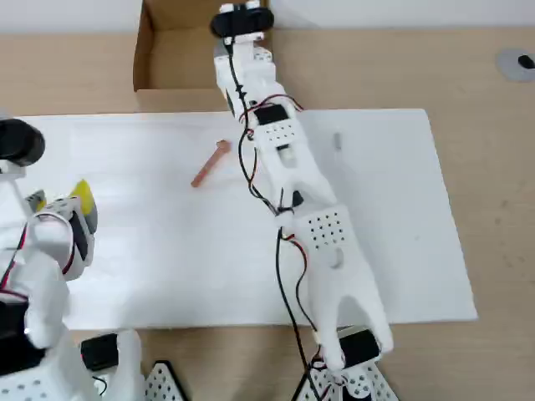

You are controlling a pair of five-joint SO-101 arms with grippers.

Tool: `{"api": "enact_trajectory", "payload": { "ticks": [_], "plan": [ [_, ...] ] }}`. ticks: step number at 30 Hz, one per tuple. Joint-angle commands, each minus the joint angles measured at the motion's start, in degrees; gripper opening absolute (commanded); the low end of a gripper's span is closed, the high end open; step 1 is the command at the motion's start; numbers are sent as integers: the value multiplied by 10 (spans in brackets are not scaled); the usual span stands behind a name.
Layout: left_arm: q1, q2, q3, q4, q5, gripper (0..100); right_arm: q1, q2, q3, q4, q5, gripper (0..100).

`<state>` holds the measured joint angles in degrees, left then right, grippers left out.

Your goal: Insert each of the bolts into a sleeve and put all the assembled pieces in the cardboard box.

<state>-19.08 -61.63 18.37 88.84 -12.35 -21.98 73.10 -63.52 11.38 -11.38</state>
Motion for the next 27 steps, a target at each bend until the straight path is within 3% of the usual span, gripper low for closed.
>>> {"api": "enact_trajectory", "payload": {
  "ticks": [1,5,12,27],
  "plan": [
    [-4,-27,12,2,-4,178,10,26,-124,23,21,9],
    [15,-73,43,2,-4,181,11,62,-169,39,26,12],
    [57,-130,105,3,-24,179,11,68,-178,104,26,101],
    [57,-161,128,22,-29,182,8,67,-179,111,26,102]
  ]
}}
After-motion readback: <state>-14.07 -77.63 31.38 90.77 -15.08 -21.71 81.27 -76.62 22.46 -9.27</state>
